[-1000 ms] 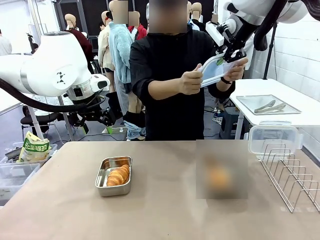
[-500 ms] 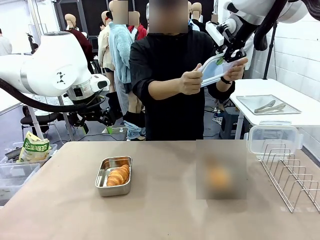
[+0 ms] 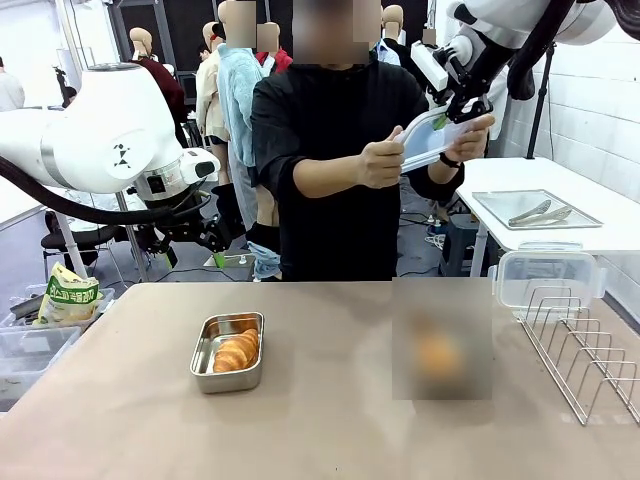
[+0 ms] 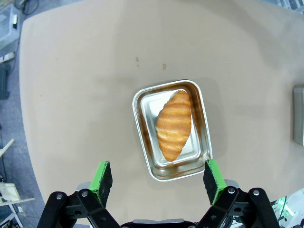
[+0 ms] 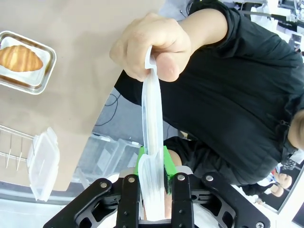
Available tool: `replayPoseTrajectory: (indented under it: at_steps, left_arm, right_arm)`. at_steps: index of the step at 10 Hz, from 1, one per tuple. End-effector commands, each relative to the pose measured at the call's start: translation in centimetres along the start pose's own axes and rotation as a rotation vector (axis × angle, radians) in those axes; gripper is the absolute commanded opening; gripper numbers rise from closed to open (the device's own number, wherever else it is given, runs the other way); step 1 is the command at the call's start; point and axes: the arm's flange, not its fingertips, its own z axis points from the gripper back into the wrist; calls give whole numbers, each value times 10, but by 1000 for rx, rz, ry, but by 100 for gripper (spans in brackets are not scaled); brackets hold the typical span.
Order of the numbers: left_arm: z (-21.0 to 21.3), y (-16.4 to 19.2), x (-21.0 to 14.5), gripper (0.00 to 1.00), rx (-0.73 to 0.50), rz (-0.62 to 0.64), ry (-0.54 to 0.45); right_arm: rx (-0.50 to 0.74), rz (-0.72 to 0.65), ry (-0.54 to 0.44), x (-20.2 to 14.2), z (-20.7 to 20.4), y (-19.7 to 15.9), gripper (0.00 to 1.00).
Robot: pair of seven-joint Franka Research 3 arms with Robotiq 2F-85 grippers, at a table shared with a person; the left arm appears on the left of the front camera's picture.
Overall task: Place the bread in airtight containers.
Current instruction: Release when the human grabs the Airtight Container lid.
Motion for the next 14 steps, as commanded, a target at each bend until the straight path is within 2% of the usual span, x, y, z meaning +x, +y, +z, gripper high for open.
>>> replayPoseTrajectory:
  at_steps: [1, 3, 4, 11, 12, 14]
  left_arm:
    - [2, 0, 0, 100, 17, 6, 0]
    - [2, 0, 0, 100, 17, 6, 0]
    - [2, 0, 0, 100, 17, 6, 0]
    - [2, 0, 0, 100, 17, 6, 0]
    - [2, 0, 0, 100, 17, 6, 0]
    - [2, 0, 0, 100, 17, 6, 0]
  right_arm:
    - [-20, 37, 3, 5, 4, 2, 52]
    - [-3, 41, 10, 6, 4, 3, 89]
    - [7, 28, 9, 4, 3, 5, 100]
    - [64, 0, -22, -3, -6, 5, 100]
    - [23, 0, -7, -1, -2, 4, 100]
    - [23, 0, -7, -1, -2, 4, 100]
